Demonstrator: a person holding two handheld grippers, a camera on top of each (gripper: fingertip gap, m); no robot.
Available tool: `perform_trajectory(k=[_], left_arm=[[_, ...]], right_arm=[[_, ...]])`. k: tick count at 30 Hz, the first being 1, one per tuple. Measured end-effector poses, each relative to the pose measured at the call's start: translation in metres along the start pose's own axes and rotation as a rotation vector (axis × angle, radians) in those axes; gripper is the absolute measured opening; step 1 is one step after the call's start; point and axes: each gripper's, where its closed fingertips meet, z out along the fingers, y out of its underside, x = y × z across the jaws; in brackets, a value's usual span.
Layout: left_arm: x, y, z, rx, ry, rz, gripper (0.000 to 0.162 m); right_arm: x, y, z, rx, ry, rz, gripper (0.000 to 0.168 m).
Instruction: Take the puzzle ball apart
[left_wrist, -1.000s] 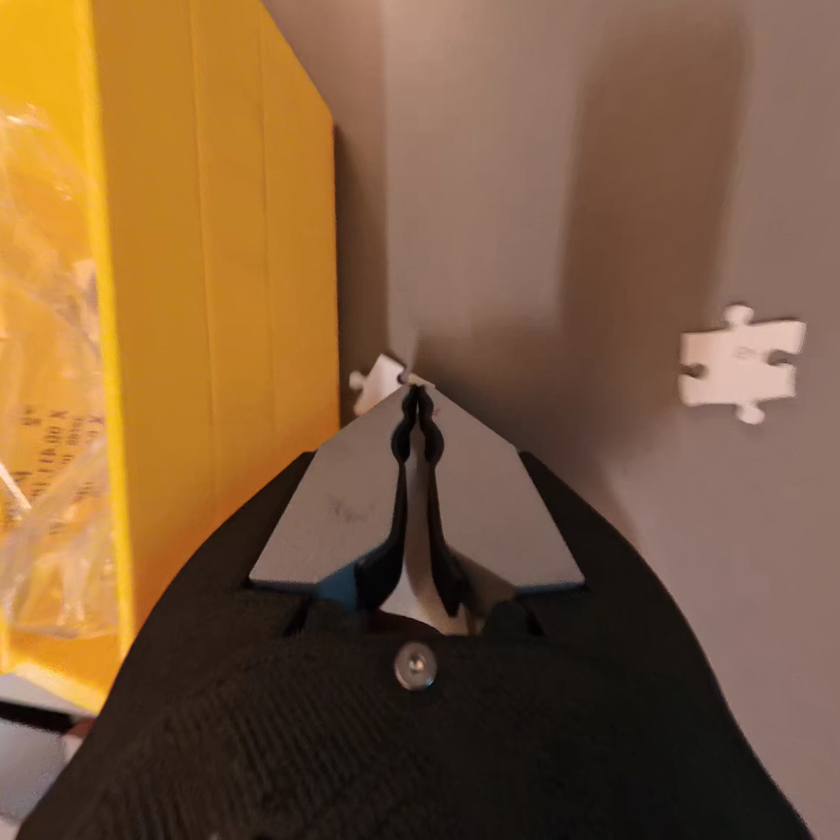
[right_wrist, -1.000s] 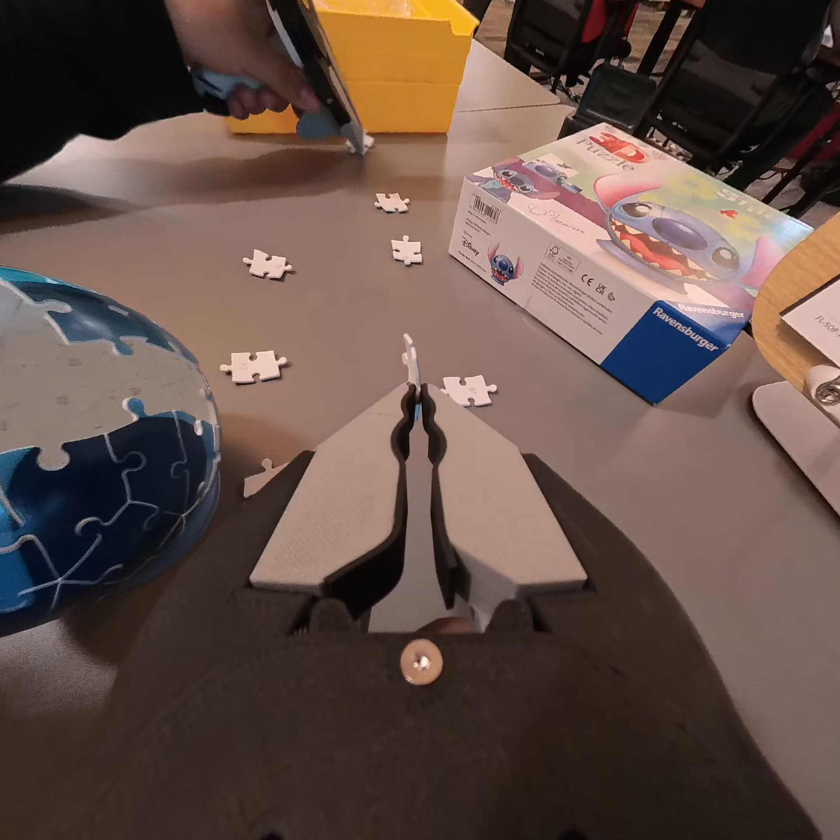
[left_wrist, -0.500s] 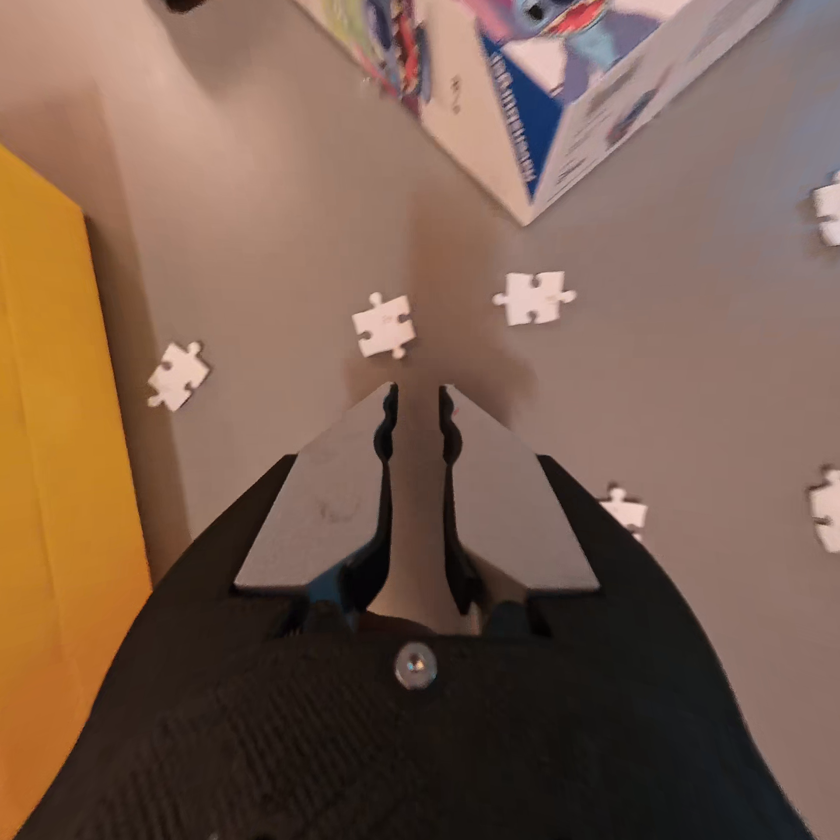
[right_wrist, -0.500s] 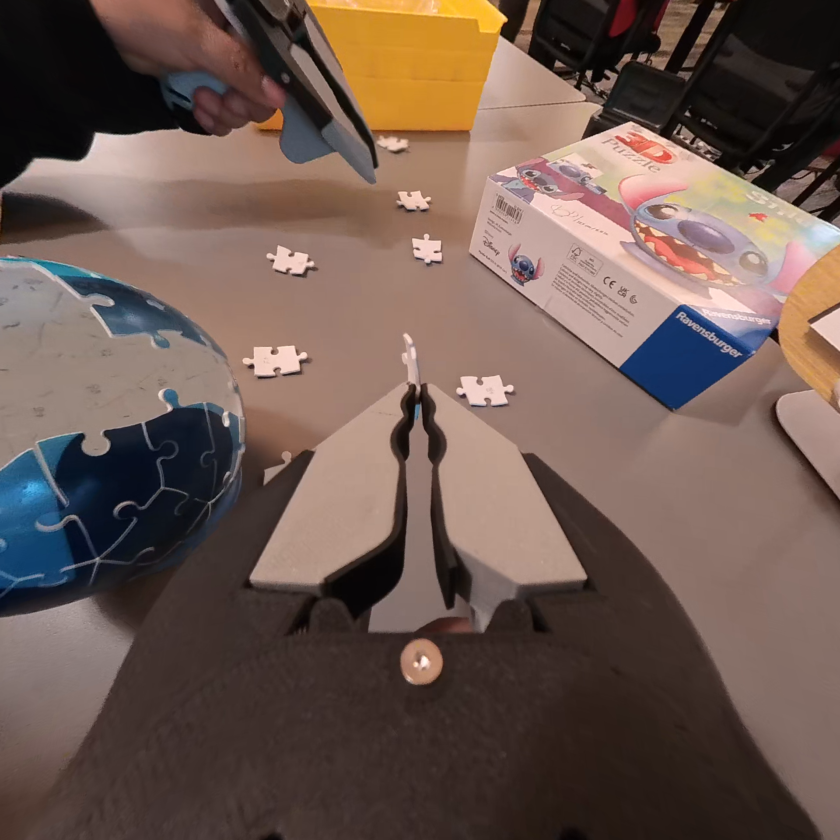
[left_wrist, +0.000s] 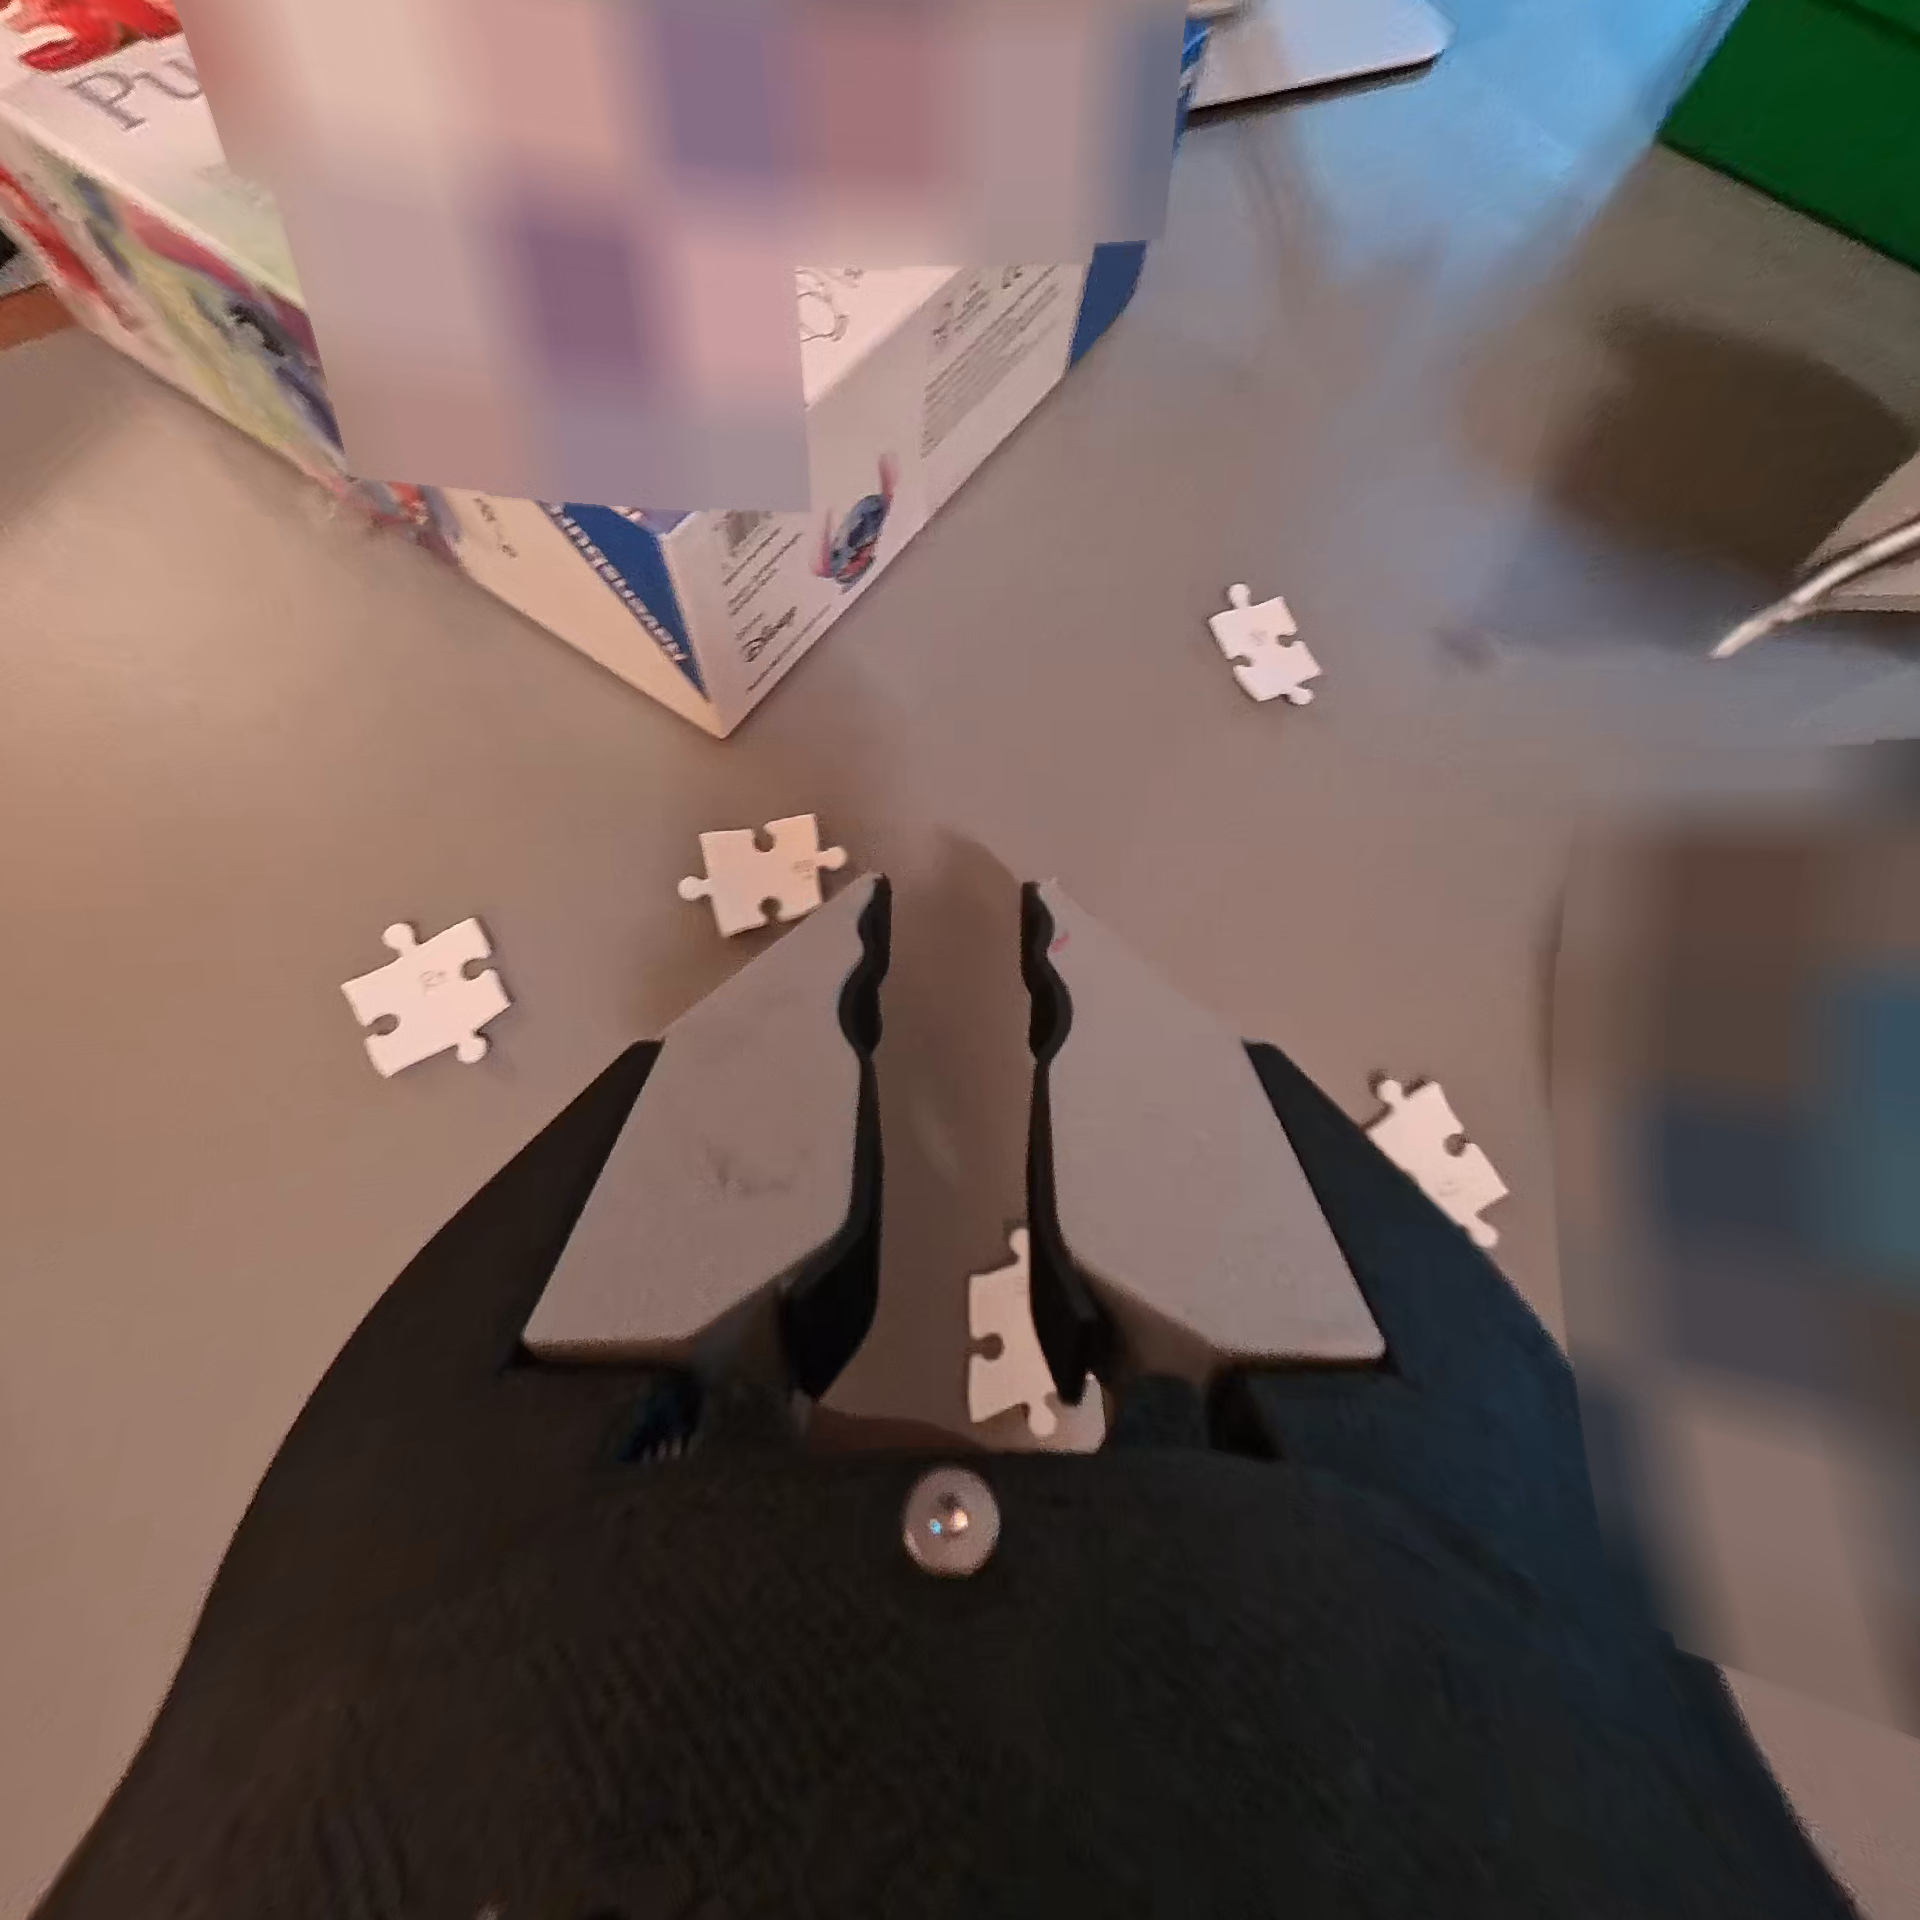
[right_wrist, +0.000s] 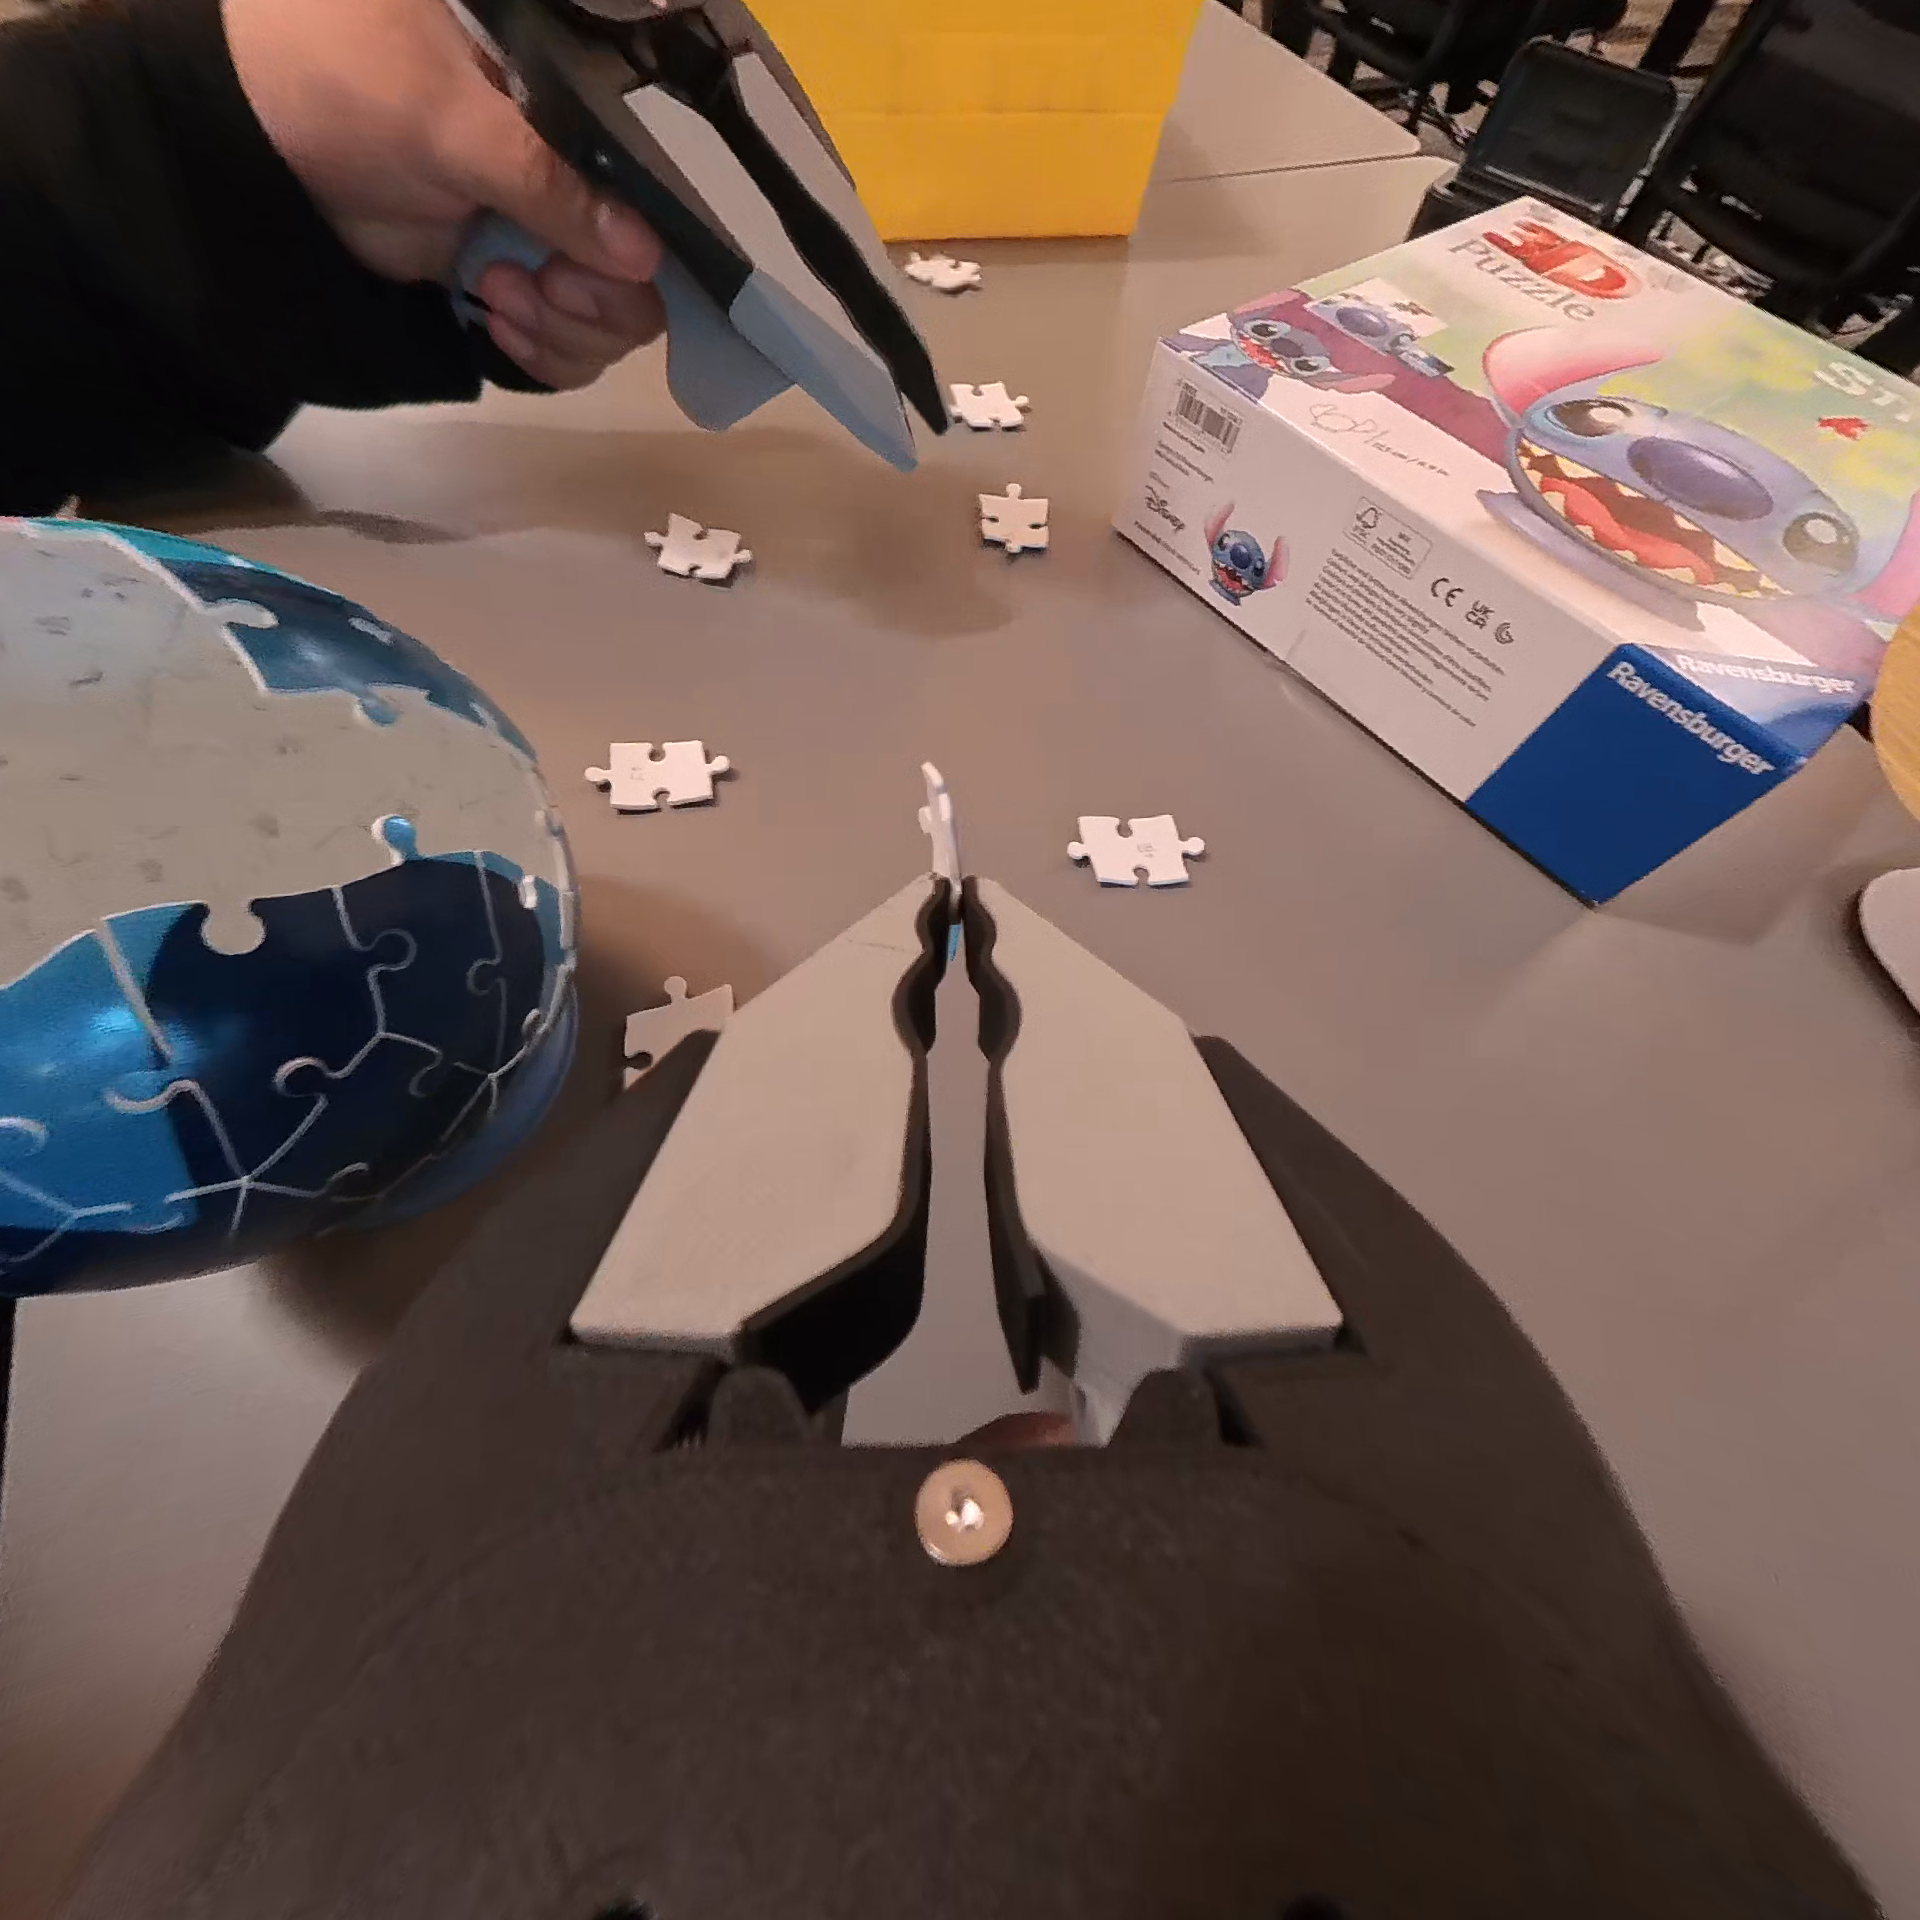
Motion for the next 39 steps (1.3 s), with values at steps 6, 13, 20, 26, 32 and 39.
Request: perform_trajectory(k=[6, 13, 20, 26, 32, 39], left_arm=[[0.037, 0.008, 0.0, 0.029, 0.218, 0.046, 0.027], [-0.005, 0.017, 0.016, 0.004, -0.161, 0.141, 0.028], [-0.009, 0.005, 0.016, 0.064, -0.29, 0.184, 0.027], [-0.006, 0.005, 0.02, 0.064, -0.326, 0.207, 0.024], [-0.009, 0.006, 0.02, 0.051, -0.39, 0.253, 0.018], [-0.018, 0.008, 0.018, 0.03, -0.476, 0.297, 0.015]], right_arm=[[-0.007, 0.004, 0.001, -0.008, -0.084, 0.054, 0.0], [0.059, 0.021, -0.007, -0.103, 0.383, 0.052, 0.0], [0.082, 0.022, -0.017, -0.116, 0.587, 0.026, 0.0], [0.085, 0.023, -0.015, -0.117, 0.625, 0.014, 0.0], [0.081, 0.025, -0.01, -0.13, 0.6, 0.01, 0.0], [0.076, 0.026, -0.004, -0.131, 0.555, 0.019, 0.0]])
